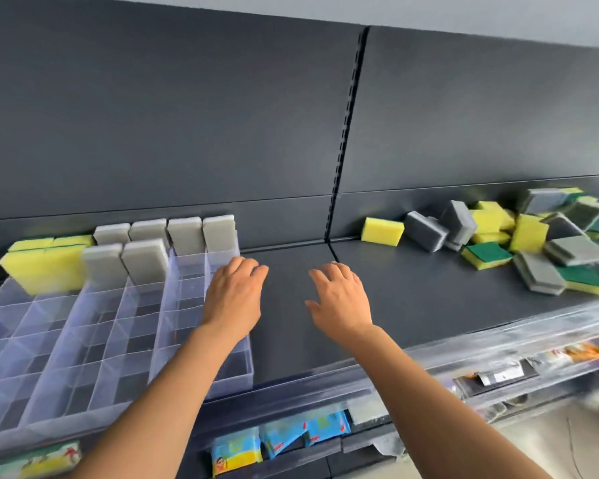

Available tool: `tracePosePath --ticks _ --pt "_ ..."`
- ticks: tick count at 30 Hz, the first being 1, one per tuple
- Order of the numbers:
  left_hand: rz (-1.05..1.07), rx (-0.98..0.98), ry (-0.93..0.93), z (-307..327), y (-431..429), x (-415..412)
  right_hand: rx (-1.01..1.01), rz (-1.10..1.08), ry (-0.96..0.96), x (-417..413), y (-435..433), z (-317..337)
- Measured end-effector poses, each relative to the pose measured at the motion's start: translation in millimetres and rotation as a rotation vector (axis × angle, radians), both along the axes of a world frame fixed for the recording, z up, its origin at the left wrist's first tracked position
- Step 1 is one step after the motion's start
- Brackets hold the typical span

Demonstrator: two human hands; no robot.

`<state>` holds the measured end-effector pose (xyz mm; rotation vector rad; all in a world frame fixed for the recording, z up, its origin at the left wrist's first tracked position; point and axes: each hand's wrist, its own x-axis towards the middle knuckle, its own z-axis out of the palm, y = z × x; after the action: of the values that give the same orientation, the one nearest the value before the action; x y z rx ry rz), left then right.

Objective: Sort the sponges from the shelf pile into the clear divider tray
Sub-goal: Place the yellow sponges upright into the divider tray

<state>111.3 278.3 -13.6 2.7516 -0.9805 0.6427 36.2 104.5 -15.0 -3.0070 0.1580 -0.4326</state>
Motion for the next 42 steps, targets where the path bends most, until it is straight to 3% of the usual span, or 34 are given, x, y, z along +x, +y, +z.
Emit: tracePosePath --ticks 13,27,35,42 --pt "-0.148 0.057 0.093 -2.3 -159.6 -49.9 -0.023 -0.217 0.086 -73.1 -150.2 -6.0" --pt "-0.237 0.065 0.15 -14.0 -321.3 36.9 -0.02 -0.507 0.142 -37.7 -310.7 -21.4" --pt "-0.12 0.152 0.165 -29.7 -356.9 71.2 0.045 -0.612 0.24 -19.6 -362.4 -37.8" --pt "-0.087 0.096 0.059 -29.3 -359.0 66.3 -0.056 -0.563 0.162 -9.0 -377.3 -35.5"
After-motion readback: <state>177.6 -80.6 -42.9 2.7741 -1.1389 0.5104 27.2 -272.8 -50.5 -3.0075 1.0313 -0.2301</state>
